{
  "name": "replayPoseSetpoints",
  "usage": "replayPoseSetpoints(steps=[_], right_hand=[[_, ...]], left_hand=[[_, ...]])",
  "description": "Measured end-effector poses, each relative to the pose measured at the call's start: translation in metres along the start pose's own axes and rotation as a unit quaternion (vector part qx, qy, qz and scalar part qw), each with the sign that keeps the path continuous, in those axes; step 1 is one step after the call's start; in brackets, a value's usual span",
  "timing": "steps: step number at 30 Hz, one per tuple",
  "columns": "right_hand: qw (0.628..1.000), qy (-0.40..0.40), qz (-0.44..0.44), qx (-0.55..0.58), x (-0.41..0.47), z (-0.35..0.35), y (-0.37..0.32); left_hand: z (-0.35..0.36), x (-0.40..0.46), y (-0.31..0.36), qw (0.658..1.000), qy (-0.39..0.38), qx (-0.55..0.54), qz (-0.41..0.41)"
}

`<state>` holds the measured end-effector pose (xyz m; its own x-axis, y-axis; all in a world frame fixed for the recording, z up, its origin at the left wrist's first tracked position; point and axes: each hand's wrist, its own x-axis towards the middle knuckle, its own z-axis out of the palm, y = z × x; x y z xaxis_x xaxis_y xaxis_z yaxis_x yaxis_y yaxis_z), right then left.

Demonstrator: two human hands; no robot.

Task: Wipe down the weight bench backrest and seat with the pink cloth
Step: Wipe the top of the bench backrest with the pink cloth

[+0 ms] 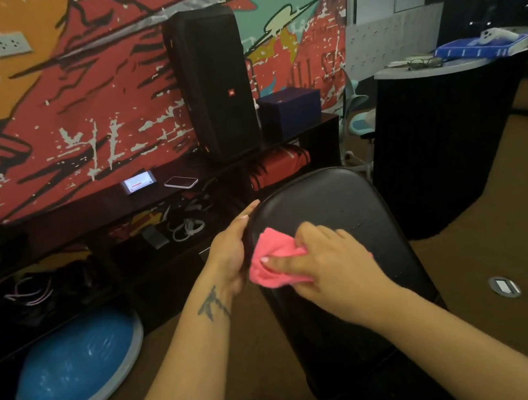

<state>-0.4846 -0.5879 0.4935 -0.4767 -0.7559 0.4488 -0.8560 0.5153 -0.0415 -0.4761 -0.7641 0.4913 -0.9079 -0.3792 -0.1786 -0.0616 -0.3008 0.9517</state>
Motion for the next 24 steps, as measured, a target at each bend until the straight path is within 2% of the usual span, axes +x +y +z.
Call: replayPoseSetpoints(steps=[4,7,13,19,22,24], right_hand=[[0.997,0.040,0.065,-0.015,0.004,-0.006,0.023],[0.994,0.076,0.070,-0.022,0.023,-0.008,0.013],[1.000,-0.007,-0.006,-0.015,0.001,-0.001,-0.009],[0.993,0.061,0.096,-0.037,0.006,-0.007,0.041],[0.993,0.092,0.073,-0.024,0.019,-0.004,0.025],[0.997,0.073,0.032,-0.015,0.009,0.000,0.010]], left_hand=[[0.003,-0.001,0.000,1.000,0.002,-0.009,0.009],[0.003,-0.002,0.000,1.000,0.010,0.002,0.013],[0.001,0.000,0.000,1.000,0.013,0.003,-0.003],[0.004,-0.003,0.000,1.000,0.008,0.000,0.011],[0.006,-0.003,0.000,0.999,0.026,-0.010,0.017],[0.007,-0.003,0.000,0.999,0.036,-0.012,0.023]])
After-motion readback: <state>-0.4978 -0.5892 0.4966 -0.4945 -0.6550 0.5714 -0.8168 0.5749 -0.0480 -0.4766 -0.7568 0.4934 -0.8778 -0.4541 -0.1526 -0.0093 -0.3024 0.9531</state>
